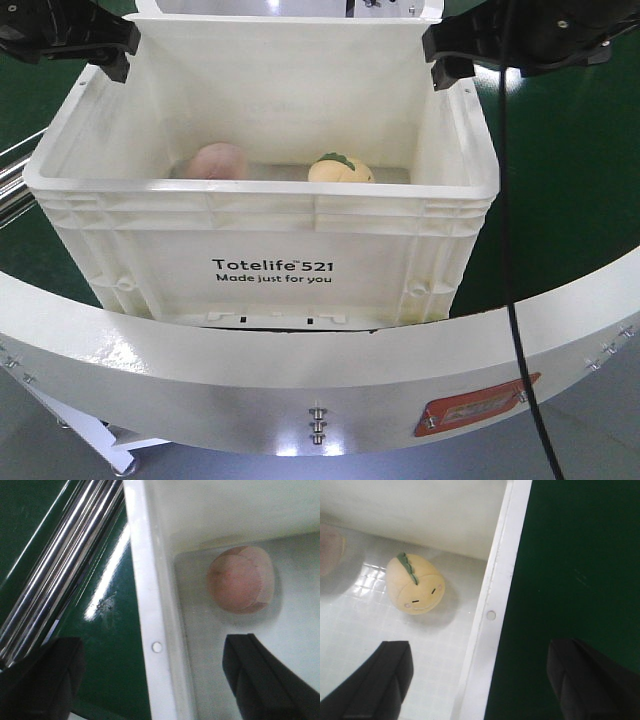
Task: Place moving items into box and shelve
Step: 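Lower both grippers onto the tote's side rims and grip them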
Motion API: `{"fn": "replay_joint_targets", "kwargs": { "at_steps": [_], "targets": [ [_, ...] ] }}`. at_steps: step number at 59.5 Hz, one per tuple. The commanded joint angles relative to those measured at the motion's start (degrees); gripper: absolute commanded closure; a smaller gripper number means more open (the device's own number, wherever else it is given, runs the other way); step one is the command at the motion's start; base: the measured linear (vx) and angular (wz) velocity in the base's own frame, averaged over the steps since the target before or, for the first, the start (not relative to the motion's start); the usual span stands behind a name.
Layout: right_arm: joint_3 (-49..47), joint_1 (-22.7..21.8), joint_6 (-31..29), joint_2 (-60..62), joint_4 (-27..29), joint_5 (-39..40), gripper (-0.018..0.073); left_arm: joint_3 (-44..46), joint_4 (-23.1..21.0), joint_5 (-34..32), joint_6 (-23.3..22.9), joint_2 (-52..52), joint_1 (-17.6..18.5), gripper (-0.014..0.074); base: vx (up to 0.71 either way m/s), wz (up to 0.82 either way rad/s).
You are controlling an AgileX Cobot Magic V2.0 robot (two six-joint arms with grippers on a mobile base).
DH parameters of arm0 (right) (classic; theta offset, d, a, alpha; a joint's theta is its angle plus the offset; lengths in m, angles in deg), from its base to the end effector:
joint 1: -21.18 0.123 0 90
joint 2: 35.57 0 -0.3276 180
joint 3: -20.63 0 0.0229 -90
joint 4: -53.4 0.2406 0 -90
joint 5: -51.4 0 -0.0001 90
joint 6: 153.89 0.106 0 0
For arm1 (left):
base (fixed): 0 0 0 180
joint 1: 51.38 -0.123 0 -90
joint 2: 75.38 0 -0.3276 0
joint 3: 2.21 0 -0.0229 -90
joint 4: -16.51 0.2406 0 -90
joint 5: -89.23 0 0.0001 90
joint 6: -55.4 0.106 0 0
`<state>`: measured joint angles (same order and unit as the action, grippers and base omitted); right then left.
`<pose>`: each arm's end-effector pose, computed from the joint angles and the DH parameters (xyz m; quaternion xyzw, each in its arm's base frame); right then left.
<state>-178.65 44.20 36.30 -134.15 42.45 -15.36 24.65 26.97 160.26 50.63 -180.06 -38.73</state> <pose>0.3200 0.1158 0.4279 -0.1167 0.9450 -0.0079 0.3055 0.3628 -0.0628 0.4239 0.0713 0.9566 0.0495 0.2781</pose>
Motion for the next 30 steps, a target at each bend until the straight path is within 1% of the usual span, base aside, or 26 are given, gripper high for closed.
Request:
{"fn": "replay_joint_targets", "kwargs": {
  "at_steps": [1,6,10,19,30],
  "targets": [
    [-4.1,-0.32,1.36,-0.43,-1.32,0.02,-0.0029,2.23,0.0,0.17,-1.65,1.41,-1.94,-0.0049,0.0,0.0],
    [-5.88,-0.32,2.34,-2.74,-1.26,-1.17,-0.0029,2.23,-4.41,0.17,-1.38,0.71,-3.31,-0.0046,0.0,0.0],
    [-6.78,-0.36,3.05,-4.21,-1.32,-1.8,-0.0029,2.23,-6.51,0.17,-0.65,0.16,-3.44,-0.0042,0.0,0.0],
    [-7.14,-1.86,5.28,-6.49,-0.85,-2.87,-0.0029,2.23,-6.72,0.17,-0.4,-0.62,-3.22,-0.002,0.0,0.0],
    [-7.14,-1.7,5.12,-8.14,-0.78,-3.04,-0.0029,2.23,-6.62,0.17,-0.4,-1.01,-3.22,0.0003,0.0,0.0]
  ]
}}
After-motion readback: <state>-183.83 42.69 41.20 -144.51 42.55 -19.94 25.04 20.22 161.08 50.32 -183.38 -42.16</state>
